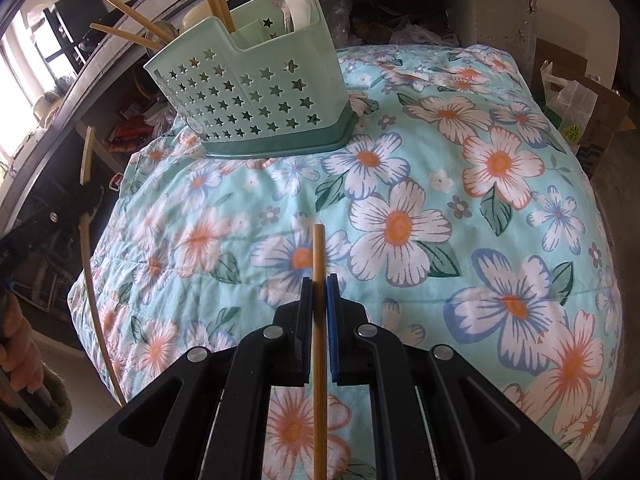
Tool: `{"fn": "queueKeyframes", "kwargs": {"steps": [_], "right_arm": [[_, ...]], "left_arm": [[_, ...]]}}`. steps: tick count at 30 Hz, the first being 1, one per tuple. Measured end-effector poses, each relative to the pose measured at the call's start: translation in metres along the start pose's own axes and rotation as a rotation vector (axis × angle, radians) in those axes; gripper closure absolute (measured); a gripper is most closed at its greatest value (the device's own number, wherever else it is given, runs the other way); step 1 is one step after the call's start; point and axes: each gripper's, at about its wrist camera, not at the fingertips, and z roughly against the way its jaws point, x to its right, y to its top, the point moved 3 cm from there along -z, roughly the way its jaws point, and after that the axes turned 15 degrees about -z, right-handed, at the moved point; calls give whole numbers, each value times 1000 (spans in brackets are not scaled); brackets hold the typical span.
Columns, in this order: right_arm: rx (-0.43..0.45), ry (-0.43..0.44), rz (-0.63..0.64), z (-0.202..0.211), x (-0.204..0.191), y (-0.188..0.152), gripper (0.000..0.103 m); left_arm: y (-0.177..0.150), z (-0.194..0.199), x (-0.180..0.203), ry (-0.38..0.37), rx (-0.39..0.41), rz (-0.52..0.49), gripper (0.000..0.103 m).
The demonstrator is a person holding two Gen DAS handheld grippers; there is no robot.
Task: Organize utensils
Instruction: 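Drop the chopstick into the caddy with the left gripper while the right gripper carries its chopstick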
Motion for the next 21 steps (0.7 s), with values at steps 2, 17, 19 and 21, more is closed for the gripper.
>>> {"fn": "queueKeyframes", "kwargs": {"steps": [2, 17, 19, 21], "right_arm": [[2, 1, -5, 1, 2, 0, 96], [39, 59, -81, 14, 24, 4, 96], [45, 64, -87, 17, 28, 6, 96], [50, 69, -92, 19, 31, 7, 96]], "left_arm": [[11, 16, -5, -14, 45, 16, 98], [97, 64, -17, -19, 249, 20, 98], [113, 70, -14, 6, 287, -4, 98], [130, 76, -14, 34, 332, -21, 98]]}}
